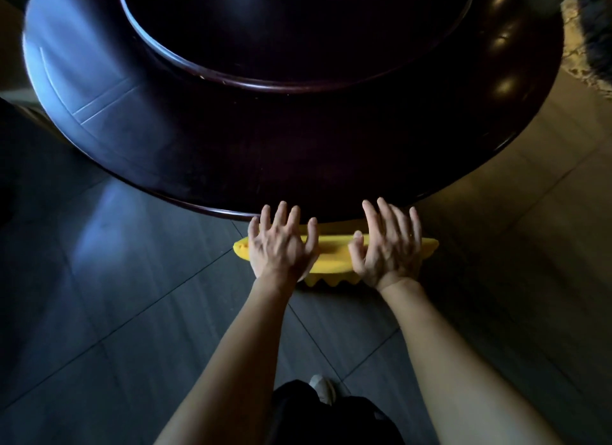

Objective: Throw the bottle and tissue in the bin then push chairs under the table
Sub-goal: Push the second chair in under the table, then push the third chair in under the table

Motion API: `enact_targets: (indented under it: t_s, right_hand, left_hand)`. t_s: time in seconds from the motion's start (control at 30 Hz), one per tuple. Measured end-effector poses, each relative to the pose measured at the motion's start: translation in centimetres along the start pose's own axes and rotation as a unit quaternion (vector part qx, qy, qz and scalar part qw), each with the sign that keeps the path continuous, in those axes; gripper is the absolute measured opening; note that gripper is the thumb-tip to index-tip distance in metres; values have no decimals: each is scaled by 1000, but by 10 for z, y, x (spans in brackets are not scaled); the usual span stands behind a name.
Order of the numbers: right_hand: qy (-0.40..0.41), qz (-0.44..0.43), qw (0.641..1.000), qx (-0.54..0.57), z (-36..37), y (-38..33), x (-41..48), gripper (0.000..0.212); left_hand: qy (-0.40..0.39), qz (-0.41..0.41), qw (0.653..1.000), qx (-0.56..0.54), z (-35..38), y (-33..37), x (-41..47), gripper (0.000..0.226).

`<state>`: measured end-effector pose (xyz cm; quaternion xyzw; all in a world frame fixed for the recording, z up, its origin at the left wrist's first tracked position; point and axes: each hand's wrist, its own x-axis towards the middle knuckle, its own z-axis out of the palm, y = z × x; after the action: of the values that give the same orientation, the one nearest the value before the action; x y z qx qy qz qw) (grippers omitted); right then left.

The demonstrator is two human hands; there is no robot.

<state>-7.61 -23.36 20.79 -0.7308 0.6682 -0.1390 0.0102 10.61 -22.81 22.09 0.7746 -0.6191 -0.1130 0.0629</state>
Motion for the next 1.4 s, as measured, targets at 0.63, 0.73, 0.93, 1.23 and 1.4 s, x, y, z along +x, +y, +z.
enact_targets:
  t_s: [0.63, 0.73, 0.93, 1.23, 1.4]
  right_hand:
    - [-90, 39, 994, -40, -7, 17, 22, 72]
    - [-76, 43, 996, -23, -1, -36, 20, 73]
    - [-97, 24, 995, 22, 20, -197, 23, 75]
    - [-83, -51, 989, 108, 44, -447, 71, 77]
    - [-118, -128, 979, 102, 66, -540, 76, 78]
  left_hand:
    - [-55, 91, 992, -71, 4, 14, 7, 64]
    - [3, 149, 988, -44, -9, -35, 5, 56]
    - [8, 113, 993, 41, -66, -186, 24, 68]
    - [56, -31, 996, 58, -163, -420, 54, 73]
    - [63, -120, 990, 39, -195, -509, 58, 78]
